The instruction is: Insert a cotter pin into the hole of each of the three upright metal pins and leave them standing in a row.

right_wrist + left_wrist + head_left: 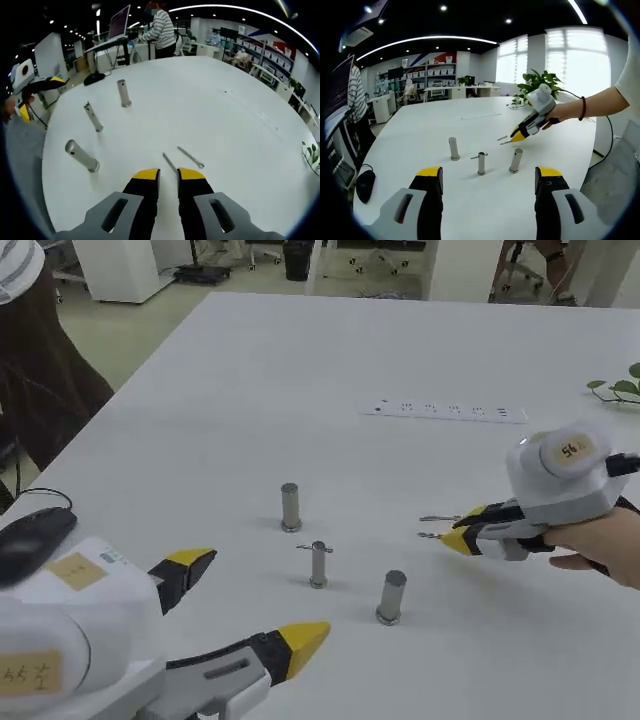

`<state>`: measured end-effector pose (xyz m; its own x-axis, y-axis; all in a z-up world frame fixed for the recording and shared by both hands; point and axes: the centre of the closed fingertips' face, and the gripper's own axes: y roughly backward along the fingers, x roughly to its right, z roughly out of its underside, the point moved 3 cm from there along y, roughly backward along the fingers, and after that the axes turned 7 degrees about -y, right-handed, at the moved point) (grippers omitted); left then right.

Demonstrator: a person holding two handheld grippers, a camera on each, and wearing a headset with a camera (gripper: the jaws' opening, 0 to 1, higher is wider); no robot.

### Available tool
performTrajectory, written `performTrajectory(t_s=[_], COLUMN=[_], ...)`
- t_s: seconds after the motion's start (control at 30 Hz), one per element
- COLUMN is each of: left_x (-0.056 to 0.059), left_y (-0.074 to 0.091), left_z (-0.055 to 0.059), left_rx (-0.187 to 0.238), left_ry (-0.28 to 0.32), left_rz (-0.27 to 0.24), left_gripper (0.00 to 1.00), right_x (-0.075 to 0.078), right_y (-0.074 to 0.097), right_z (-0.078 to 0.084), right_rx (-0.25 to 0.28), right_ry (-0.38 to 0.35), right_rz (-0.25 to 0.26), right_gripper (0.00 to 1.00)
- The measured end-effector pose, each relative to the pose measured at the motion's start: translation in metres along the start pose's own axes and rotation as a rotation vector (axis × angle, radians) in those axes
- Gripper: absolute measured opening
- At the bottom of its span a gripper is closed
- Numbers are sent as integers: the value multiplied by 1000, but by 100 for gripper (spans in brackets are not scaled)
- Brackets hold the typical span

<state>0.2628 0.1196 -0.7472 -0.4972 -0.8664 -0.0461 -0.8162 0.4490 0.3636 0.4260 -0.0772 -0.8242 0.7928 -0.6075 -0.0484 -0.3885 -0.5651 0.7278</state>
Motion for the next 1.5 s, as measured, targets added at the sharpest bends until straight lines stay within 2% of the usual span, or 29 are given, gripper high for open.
performTrajectory(t_s=[0.33, 0.4, 0.43, 0.47, 0.5, 0.77, 0.93, 1.1, 1.3, 1.5], left_x=[1, 0, 0, 0, 0, -1, -1, -1, -1, -3], left_y=[-1, -1, -1, -1, -1, 0, 2, 2, 4, 7], left_z=[3, 4, 4, 4, 4, 5, 5, 5, 4, 2], left_rx=[-15, -17, -21, -23, -22, -28, -29, -26, -27, -17], left_ry=[-17, -17, -17, -17, -18, -22, -20, -19, -16, -5], left_rz=[1, 2, 3, 4, 3, 4, 6, 7, 7, 5], left_gripper=[74, 73, 73, 73, 73, 73, 72, 72, 70, 69], right_x=[10, 10, 10, 12, 10, 5, 3, 3, 2, 1], right_y=[-9, -11, -11, -11, -13, -15, -17, -16, -15, -5], right_z=[3, 6, 9, 9, 5, 5, 5, 6, 6, -2], right_rx=[-85, -116, -147, -156, -130, -214, -257, -266, -260, -223], right_ry=[108, 124, 150, 177, 153, 222, 292, 288, 322, 333], right_rz=[-17, -39, -46, -50, -54, -121, -114, -100, -66, -48], right_gripper=[14, 14, 14, 13, 13, 8, 5, 4, 3, 2])
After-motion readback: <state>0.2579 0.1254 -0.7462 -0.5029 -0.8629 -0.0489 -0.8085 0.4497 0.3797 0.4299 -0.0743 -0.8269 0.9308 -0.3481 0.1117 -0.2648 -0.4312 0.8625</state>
